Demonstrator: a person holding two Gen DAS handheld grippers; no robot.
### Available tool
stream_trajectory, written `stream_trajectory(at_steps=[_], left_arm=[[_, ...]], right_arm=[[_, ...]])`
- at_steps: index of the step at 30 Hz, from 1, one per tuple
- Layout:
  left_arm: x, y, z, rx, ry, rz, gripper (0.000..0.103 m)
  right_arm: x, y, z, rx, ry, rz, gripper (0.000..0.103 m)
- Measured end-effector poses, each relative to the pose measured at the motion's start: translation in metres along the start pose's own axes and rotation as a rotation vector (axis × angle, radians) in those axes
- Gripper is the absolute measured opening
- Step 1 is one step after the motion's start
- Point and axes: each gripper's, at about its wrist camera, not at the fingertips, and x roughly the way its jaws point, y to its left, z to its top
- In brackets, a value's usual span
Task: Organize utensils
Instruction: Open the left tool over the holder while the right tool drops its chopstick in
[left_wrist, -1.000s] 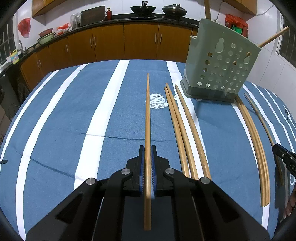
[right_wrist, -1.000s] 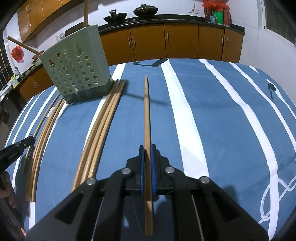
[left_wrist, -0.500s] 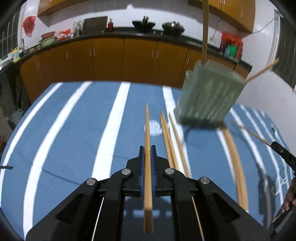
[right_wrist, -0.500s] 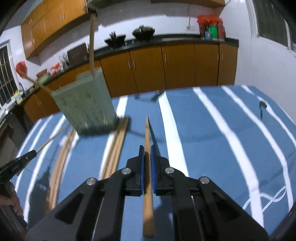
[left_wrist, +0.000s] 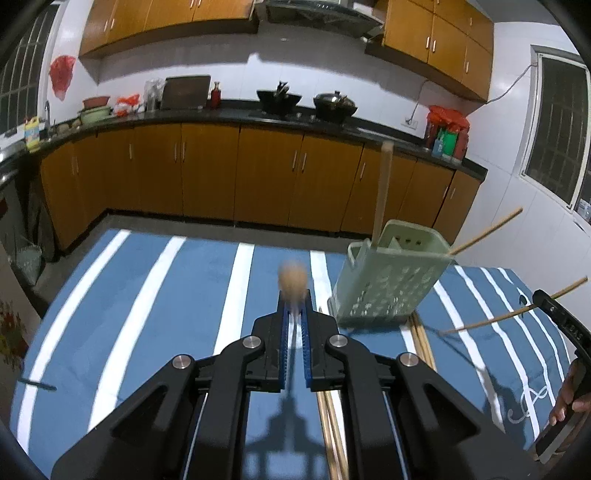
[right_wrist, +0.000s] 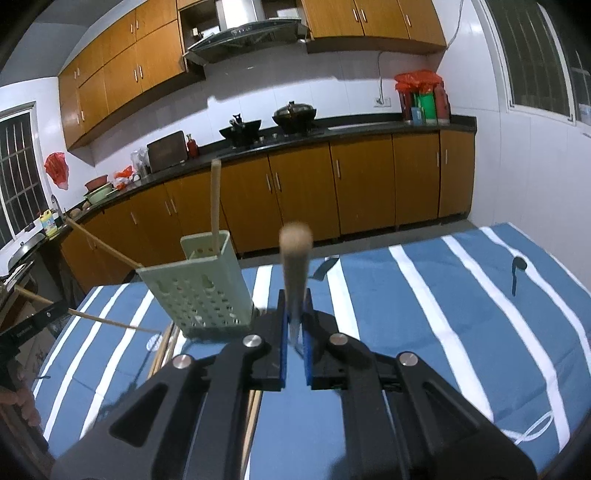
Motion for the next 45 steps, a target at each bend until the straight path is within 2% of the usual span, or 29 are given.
stream_trajectory(at_steps=[7, 14, 18, 23, 28, 34, 38, 41, 43, 45], left_arm=[[-0.033, -0.012, 0.035, 0.044, -0.085, -0.035, 0.007], [-0.069, -0.035, 0.060, 0.071, -0.167, -0.129, 0.007], [-0.078, -0.052, 0.075, 0.067, -0.251, -0.143, 0.007], [-0.068, -0.066, 0.089, 0.051, -0.327, -0.133, 0.007], [-0.040, -0.075, 0.083, 0.070, -0.319, -0.116, 0.007], [0.002, -0.075, 0.068, 0.067, -0.220, -0.126, 0.007], [0.006, -0.074, 0.063, 0.067, -0.198, -0.133, 0.008], [0.000, -0.072, 0.065, 0.066, -0.208, -0.137, 0.015], [-0.004, -0.069, 0.068, 0.058, -0.223, -0.139, 0.026], [-0.010, -0.071, 0.071, 0.054, -0.240, -0.141, 0.029]], right_arm=[[-0.039, 0.002, 0.044, 0.009, -0.091, 0.084, 0.008], [-0.078, 0.020, 0.084, 0.003, -0.183, 0.218, 0.008], [-0.080, 0.039, 0.100, -0.028, -0.239, 0.222, 0.008], [-0.059, 0.059, 0.108, -0.050, -0.243, 0.210, 0.008], [-0.022, 0.071, 0.107, -0.077, -0.206, 0.177, 0.008], [0.019, 0.076, 0.097, -0.080, -0.120, 0.152, 0.010], [0.025, 0.075, 0.092, -0.079, -0.108, 0.152, 0.013], [0.019, 0.073, 0.092, -0.072, -0.124, 0.155, 0.015], [0.011, 0.071, 0.093, -0.068, -0.141, 0.159, 0.015], [-0.001, 0.068, 0.094, -0.068, -0.166, 0.159, 0.016]])
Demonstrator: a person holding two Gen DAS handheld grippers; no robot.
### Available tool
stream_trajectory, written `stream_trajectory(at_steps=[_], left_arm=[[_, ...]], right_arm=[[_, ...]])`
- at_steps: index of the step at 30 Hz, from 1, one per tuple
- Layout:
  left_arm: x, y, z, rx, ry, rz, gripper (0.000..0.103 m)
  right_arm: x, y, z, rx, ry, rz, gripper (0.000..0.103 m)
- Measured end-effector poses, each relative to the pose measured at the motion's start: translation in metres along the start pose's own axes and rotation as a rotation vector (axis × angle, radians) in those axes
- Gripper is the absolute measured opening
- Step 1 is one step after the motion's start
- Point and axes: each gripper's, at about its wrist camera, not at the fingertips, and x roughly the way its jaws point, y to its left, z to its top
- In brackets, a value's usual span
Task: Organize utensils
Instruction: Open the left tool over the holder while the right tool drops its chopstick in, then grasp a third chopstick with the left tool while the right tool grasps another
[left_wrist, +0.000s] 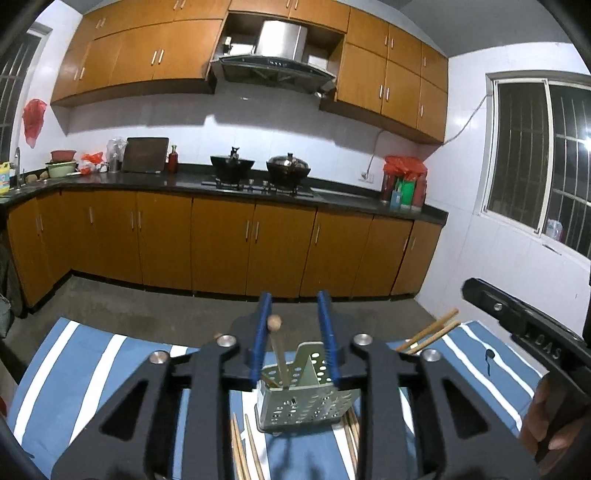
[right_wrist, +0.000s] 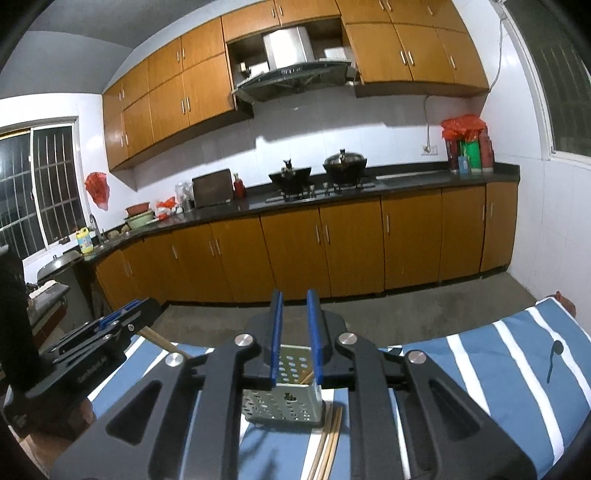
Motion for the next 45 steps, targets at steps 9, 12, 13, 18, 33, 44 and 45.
stream_trajectory(at_steps=[9, 12, 13, 18, 33, 44, 45], left_arm=[[-0.048, 0.018, -0.002, -0.051, -0.064, 0.016, 0.040], [-0.051, 0.029, -0.018, -0.047, -0.026, 0.081, 0.044], [-0.049, 0.032, -0.028, -0.040, -0.003, 0.108, 0.044], [-0.025, 0.047, -0.086, -0.010, 0.183, 0.194, 0.044], [0.004, 0.053, -0.188, -0.068, 0.485, 0.144, 0.043], [0.005, 0.047, -0.198, -0.060, 0.516, 0.111, 0.036], [0.005, 0.047, -0.199, -0.059, 0.518, 0.109, 0.035]], right_arm=[[-0.045, -0.038, -0.030, 0.054, 0.002, -0.083, 0.021], [-0.035, -0.055, -0.064, 0.083, 0.101, -0.115, 0.021], [-0.030, -0.059, -0.076, 0.089, 0.138, -0.122, 0.021], [0.003, -0.062, -0.144, 0.103, 0.352, -0.120, 0.021], [0.038, -0.020, -0.218, 0.052, 0.587, -0.037, 0.016], [0.037, -0.040, -0.213, 0.037, 0.569, -0.146, 0.004], [0.036, -0.041, -0.213, 0.039, 0.569, -0.148, 0.004]])
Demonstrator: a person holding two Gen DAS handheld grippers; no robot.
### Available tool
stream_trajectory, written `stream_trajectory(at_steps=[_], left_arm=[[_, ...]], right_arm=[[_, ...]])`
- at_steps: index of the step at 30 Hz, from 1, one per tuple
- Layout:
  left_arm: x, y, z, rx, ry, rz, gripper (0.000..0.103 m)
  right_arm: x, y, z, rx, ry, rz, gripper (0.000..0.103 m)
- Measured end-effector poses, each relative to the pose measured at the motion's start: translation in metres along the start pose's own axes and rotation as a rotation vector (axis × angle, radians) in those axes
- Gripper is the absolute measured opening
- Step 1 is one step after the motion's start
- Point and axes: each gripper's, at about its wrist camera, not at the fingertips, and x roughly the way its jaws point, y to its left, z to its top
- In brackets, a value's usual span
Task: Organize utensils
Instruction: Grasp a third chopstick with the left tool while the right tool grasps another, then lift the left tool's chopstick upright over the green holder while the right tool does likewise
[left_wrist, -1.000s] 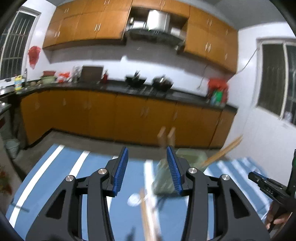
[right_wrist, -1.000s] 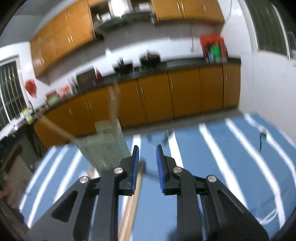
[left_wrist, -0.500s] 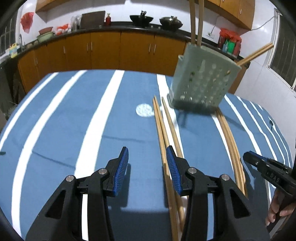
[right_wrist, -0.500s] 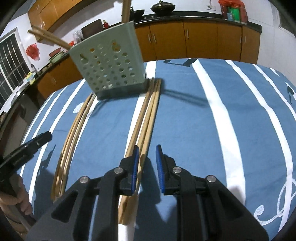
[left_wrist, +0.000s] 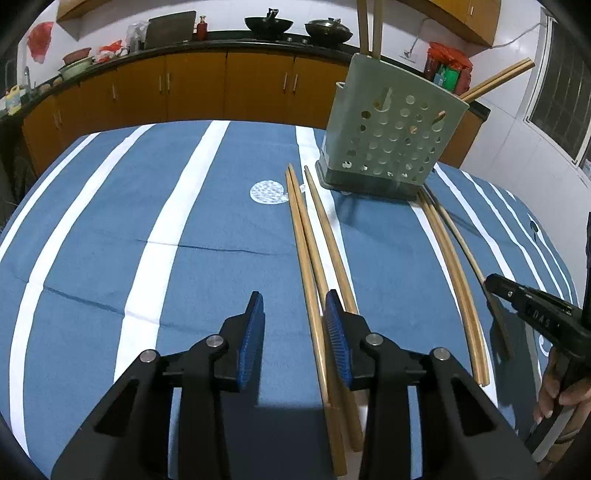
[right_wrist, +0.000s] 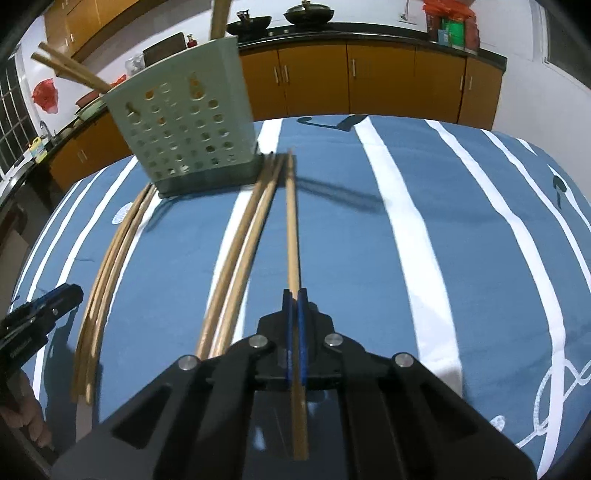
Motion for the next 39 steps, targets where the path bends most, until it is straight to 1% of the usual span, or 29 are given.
stream_trajectory(at_steps=[2, 4, 7, 11, 13, 16, 20, 25, 29, 30, 32, 36, 39], left_arm=[[0.001, -0.002, -0.001, 0.008, 0.007, -0.002, 0.033], [0.002, -0.004, -0.002, 0.018, 0.013, 0.000, 0.029], [0.006, -0.009, -0.003, 0.040, 0.030, 0.017, 0.024], [0.007, -0.011, -0.005, 0.053, 0.036, 0.025, 0.022], [0.009, -0.014, -0.005, 0.068, 0.044, 0.033, 0.014], [0.012, -0.019, -0.005, 0.097, 0.041, 0.066, 0.009], [0.017, -0.010, 0.004, 0.071, 0.043, 0.083, 0.008], [0.021, 0.011, 0.013, 0.038, 0.040, 0.108, 0.008], [0.019, 0.017, 0.013, 0.032, 0.041, 0.090, 0.008], [0.019, 0.017, 0.013, 0.034, 0.040, 0.089, 0.008], [0.018, 0.017, 0.012, 0.037, 0.038, 0.082, 0.008], [0.017, 0.015, 0.010, 0.036, 0.036, 0.059, 0.008], [0.016, 0.014, 0.009, 0.041, 0.033, 0.051, 0.008]], right_arm=[[-0.002, -0.004, 0.000, 0.012, -0.002, 0.010, 0.005], [-0.004, -0.006, 0.000, 0.025, -0.008, 0.029, 0.008], [-0.005, -0.004, 0.000, 0.023, -0.019, 0.036, 0.008], [-0.004, -0.002, 0.000, 0.011, -0.015, 0.033, 0.009], [-0.002, -0.001, 0.000, 0.009, -0.009, 0.030, 0.010], [-0.002, -0.001, -0.002, 0.003, -0.006, 0.025, 0.014], [-0.001, -0.002, -0.003, -0.006, -0.004, 0.019, 0.015], [0.001, -0.001, -0.004, -0.016, 0.003, 0.021, 0.015], [0.005, 0.003, -0.005, -0.034, 0.010, 0.013, 0.015], [0.006, 0.004, -0.005, -0.043, 0.005, 0.004, 0.011], [0.007, 0.005, -0.004, -0.053, -0.001, -0.021, 0.008], [0.005, -0.008, -0.001, 0.017, -0.013, -0.031, 0.008], [0.005, -0.011, -0.001, 0.021, -0.014, -0.034, 0.008]])
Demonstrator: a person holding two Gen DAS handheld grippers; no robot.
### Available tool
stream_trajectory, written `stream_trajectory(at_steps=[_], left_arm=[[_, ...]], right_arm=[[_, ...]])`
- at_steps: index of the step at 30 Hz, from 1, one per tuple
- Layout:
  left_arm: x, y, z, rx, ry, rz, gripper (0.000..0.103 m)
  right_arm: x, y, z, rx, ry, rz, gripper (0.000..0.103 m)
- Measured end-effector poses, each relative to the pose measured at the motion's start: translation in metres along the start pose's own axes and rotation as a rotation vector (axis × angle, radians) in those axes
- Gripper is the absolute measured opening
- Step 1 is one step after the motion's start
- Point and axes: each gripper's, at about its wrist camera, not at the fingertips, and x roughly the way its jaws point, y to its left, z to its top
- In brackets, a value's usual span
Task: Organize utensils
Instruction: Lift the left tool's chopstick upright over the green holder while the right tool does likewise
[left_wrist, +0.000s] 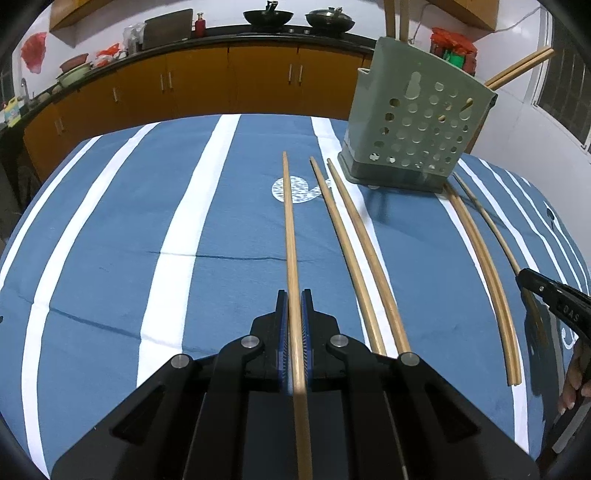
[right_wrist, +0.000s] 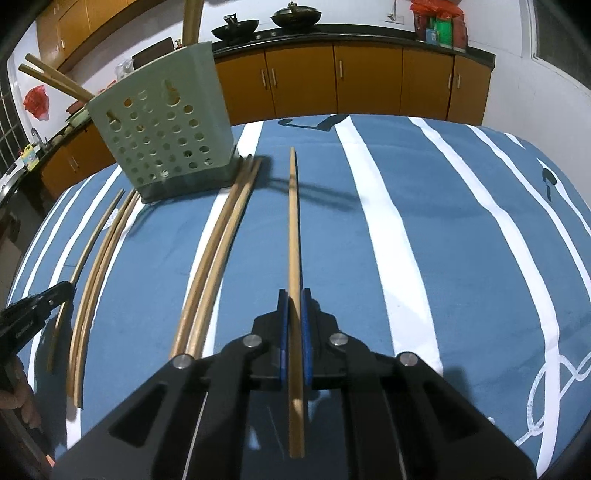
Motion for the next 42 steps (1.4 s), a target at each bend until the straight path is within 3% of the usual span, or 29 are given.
stream_trajectory(at_steps=[42], left_arm=[[-0.0033, -0.0019, -0.0048, 0.019, 0.001, 0.022, 0.008]], right_arm=[[0.0008, 0.0040, -0.0058, -0.038, -0.018, -0.013, 0.010]])
